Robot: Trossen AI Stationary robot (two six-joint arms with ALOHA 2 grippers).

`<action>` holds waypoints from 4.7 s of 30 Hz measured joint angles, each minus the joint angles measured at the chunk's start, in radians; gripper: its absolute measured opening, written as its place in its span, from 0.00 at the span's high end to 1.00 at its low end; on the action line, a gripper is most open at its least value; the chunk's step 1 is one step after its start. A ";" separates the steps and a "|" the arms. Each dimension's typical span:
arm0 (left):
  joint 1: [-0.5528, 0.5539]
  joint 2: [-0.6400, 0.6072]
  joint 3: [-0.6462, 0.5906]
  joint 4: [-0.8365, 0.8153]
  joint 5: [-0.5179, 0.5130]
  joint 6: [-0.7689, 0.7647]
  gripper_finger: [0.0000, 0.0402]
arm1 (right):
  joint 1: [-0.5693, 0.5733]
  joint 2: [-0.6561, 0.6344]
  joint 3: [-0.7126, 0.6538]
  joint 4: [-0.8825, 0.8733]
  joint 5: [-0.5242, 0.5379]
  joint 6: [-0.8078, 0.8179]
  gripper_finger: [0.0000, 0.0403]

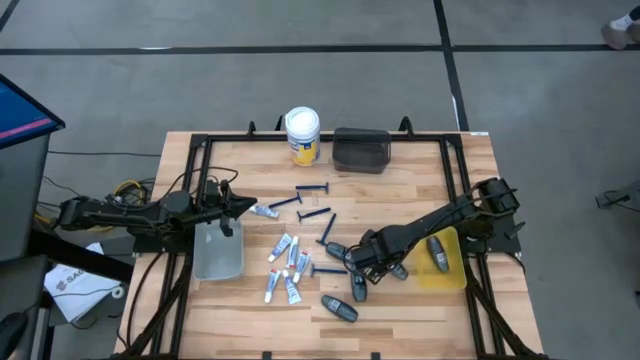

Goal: Pick & Place Travel size toiletries
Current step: Put the black deodorant into the yellow bin

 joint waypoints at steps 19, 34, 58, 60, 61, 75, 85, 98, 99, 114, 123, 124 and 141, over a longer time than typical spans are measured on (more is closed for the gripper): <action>0.000 0.000 0.000 0.007 0.000 0.000 1.00 | 0.078 -0.400 0.000 -0.340 0.255 0.296 0.54; 0.000 0.000 0.000 0.007 0.000 0.000 1.00 | 0.328 -0.342 -0.047 -0.600 0.201 0.820 0.52; 0.000 0.000 0.000 0.008 0.000 0.000 1.00 | 0.452 -0.310 -0.197 -0.495 0.069 1.037 0.47; 0.000 0.000 0.000 0.008 0.000 0.000 1.00 | 0.451 -0.309 -0.207 -0.487 0.053 1.036 0.46; 0.000 0.000 0.000 0.008 0.000 0.000 1.00 | 0.450 -0.309 -0.210 -0.486 0.052 1.037 0.46; 0.000 0.000 0.000 0.013 0.000 0.000 1.00 | 0.400 -0.310 -0.199 -0.488 0.046 0.916 0.33; 0.000 0.000 0.000 0.014 0.000 0.000 1.00 | 0.263 -0.311 0.071 -0.523 0.317 0.512 0.31; 0.000 0.000 0.000 0.014 0.000 0.000 1.00 | 0.076 -0.219 0.093 0.240 0.439 -0.515 0.31; 0.000 0.000 0.000 0.014 0.000 0.000 1.00 | 0.058 -0.196 0.096 0.263 0.422 -0.546 0.31; 0.000 0.052 0.000 0.042 0.000 0.000 1.00 | -0.100 0.037 0.092 0.439 0.192 -0.727 0.31; 0.000 0.059 0.000 0.051 0.000 0.000 1.00 | -0.119 0.109 0.092 0.516 0.124 -0.720 0.31; 0.000 0.061 0.000 0.053 0.000 0.000 1.00 | -0.118 0.128 0.090 0.518 0.122 -0.719 0.31; 0.000 0.063 0.000 0.058 0.000 0.000 1.00 | -0.126 0.162 0.096 0.518 0.106 -0.688 0.52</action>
